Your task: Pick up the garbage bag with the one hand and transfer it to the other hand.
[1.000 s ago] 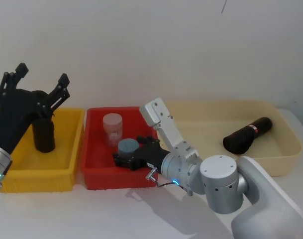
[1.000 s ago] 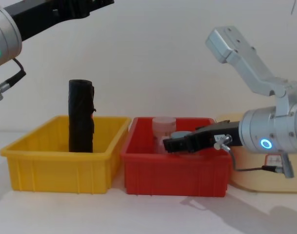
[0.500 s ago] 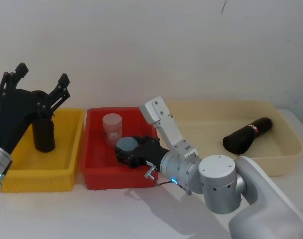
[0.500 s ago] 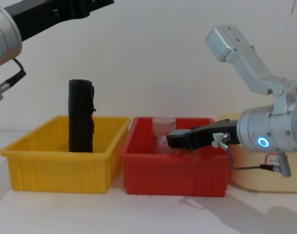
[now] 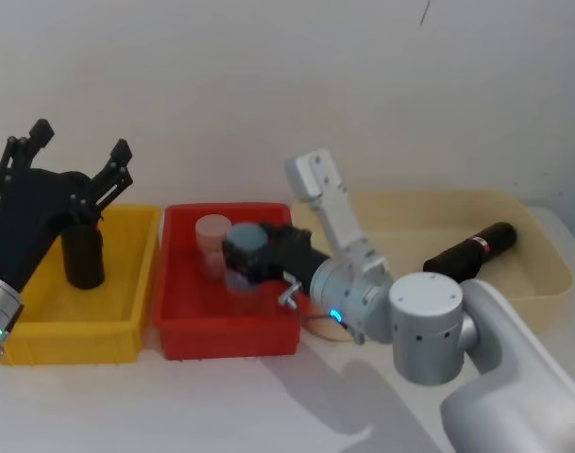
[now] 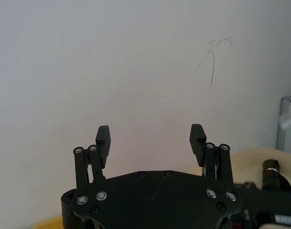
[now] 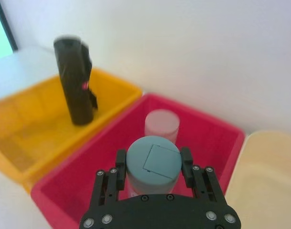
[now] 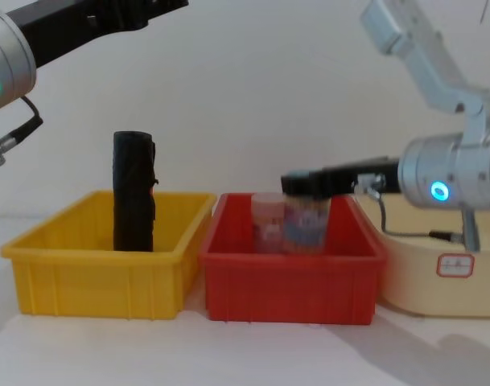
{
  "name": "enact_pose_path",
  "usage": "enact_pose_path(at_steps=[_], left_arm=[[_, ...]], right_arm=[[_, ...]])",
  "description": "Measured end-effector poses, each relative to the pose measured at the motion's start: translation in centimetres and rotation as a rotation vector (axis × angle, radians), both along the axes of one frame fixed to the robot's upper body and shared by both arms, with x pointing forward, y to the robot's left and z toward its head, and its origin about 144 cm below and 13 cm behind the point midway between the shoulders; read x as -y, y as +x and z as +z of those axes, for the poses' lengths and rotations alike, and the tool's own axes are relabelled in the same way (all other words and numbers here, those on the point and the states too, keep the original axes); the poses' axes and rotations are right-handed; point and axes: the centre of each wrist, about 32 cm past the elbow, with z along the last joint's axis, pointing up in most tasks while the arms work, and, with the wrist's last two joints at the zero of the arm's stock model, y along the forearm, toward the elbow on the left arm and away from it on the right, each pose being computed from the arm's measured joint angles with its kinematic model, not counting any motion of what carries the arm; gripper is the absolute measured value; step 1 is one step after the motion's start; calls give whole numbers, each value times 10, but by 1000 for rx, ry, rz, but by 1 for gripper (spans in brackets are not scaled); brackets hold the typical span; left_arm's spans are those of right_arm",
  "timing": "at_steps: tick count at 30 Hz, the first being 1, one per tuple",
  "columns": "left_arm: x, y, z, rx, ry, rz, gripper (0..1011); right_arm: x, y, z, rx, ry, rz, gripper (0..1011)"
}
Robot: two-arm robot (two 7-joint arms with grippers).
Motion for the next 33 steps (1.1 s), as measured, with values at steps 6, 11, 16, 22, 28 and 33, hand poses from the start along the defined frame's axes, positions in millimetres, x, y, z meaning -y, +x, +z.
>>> enact_pose_path(at_steps=[6, 11, 16, 22, 28, 33], left_arm=[[0, 0, 0, 0, 0, 0, 1000], [0, 0, 0, 0, 0, 0, 1000], [0, 0, 0, 0, 0, 0, 1000], [0, 0, 0, 0, 0, 0, 1000], [0, 0, 0, 0, 0, 0, 1000], [0, 0, 0, 0, 0, 0, 1000]], right_arm=[[8, 2, 19, 55, 49, -31, 663], [18, 4, 35, 101, 81, -73, 663], [32, 7, 47, 142, 99, -133, 663], [49, 11, 54, 168, 89, -200, 663], [61, 14, 49, 167, 39, -242, 663], [67, 15, 40, 145, -15, -260, 683]])
